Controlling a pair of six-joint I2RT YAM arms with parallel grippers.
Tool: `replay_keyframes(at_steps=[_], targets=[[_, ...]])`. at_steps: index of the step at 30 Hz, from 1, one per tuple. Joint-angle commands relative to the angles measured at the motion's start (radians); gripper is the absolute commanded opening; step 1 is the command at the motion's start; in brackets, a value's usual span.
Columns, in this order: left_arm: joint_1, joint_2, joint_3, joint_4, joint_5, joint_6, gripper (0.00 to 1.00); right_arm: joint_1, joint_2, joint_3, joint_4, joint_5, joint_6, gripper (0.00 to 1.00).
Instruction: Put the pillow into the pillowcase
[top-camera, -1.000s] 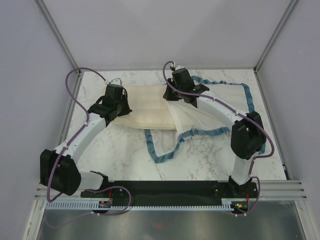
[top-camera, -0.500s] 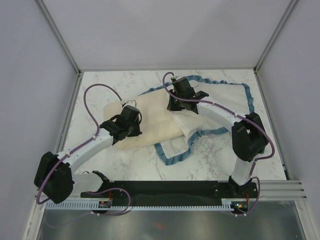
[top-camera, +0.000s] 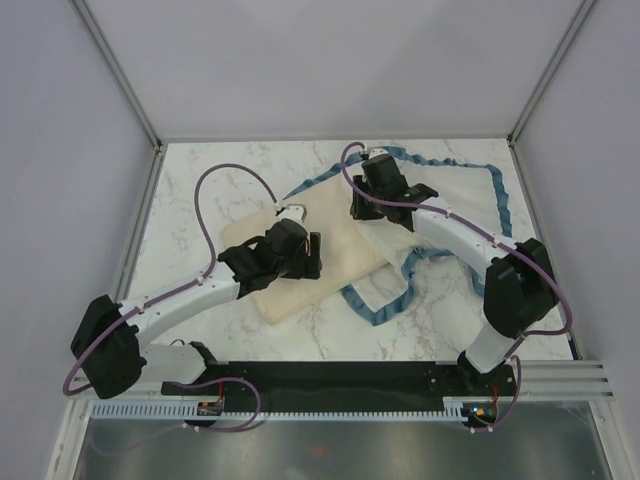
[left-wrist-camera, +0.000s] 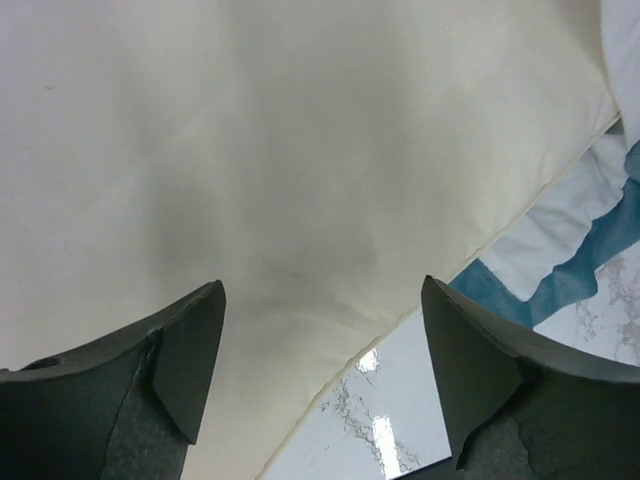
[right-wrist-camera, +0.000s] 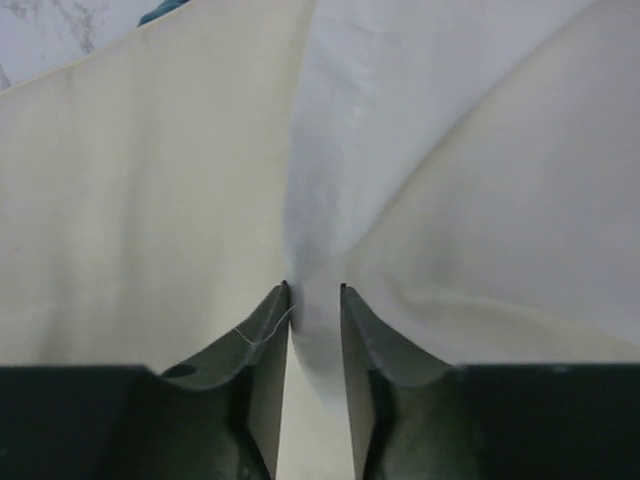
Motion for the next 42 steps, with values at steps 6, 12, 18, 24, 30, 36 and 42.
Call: replay_keyframes(at_steps=[6,12,18,24,30,36,42], targets=[[0.116,-0.156,0.074,-0.107,-0.078,0.003,0.99,-0.032,-0.06,0.031,-0.071,0.205,-0.087,0.7],[0.431,-0.202,-0.004,-0.101,0.094,-0.037,1.0,-0.023,-0.01,0.186,-0.097,0.227,-0.187,0.83],[0.505,-0.273,-0.104,-0.057,0.072,-0.086,1.0,0.002,0.134,0.326,-0.13,0.216,-0.245,0.84],[0.543,-0.222,-0.174,0.03,0.11,-0.12,1.0,0.009,0.259,0.41,-0.14,0.235,-0.248,0.84],[0.554,-0.173,-0.22,0.087,0.112,-0.132,1.0,0.02,0.366,0.513,-0.173,0.253,-0.258,0.83],[0.554,-0.117,-0.248,0.152,0.114,-0.131,1.0,0.02,0.464,0.613,-0.23,0.446,-0.247,0.64],[0.554,0.017,-0.246,0.285,0.196,-0.092,0.73,0.02,0.506,0.647,-0.229,0.437,-0.259,0.14]])
